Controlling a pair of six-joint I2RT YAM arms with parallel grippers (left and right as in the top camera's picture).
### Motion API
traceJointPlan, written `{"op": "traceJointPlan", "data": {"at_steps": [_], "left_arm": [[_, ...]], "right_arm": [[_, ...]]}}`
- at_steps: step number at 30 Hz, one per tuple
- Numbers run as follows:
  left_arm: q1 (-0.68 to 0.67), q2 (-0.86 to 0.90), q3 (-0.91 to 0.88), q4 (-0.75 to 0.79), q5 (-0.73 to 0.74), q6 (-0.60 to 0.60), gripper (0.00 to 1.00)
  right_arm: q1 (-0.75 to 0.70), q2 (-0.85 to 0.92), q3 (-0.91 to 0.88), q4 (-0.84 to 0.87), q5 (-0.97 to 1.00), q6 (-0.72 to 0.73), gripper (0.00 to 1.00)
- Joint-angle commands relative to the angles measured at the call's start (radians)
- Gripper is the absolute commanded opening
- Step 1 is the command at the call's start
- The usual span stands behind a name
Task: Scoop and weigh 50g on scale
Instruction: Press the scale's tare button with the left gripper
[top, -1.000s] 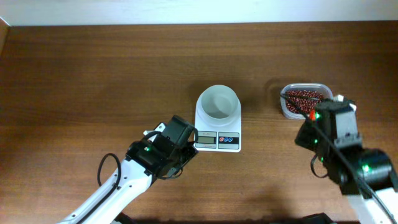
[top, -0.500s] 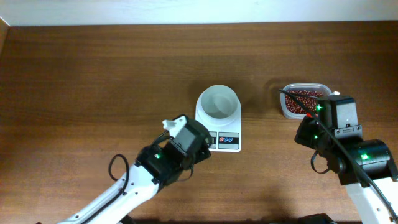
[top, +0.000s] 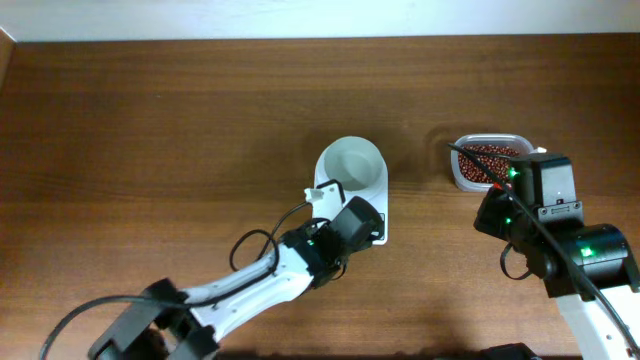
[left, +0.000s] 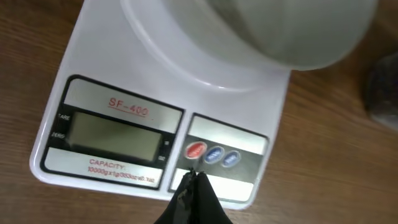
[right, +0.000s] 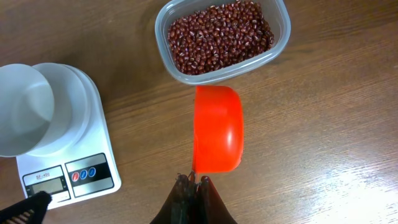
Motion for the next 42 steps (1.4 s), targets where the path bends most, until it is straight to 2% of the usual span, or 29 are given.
{"op": "traceJointPlan", "data": {"at_steps": [1,5,15,42], "left_arm": [[-0.004,0.054,0.009,0.051,-0.015,0.01,0.0],[-0.004,0.113,0.009,0.118,-0.014,0.01,0.0],[-0.004,0.162,0.009,0.171,-0.004,0.009,0.0],[0.01,0.166,0.009,0.119,-0.019,-0.006,0.0]], "right_arm": [[-0.006,-0.003,0.02,0.003,-0.001,-0.003,0.04],[-0.006,0.001,0.02,0.003,-0.001,0.001,0.04],[-0.006,0.07,0.02,0.004,-0.001,0.001,0.04],[-0.006,0.07,0.02,0.005,-0.002,0.001,0.04]]}}
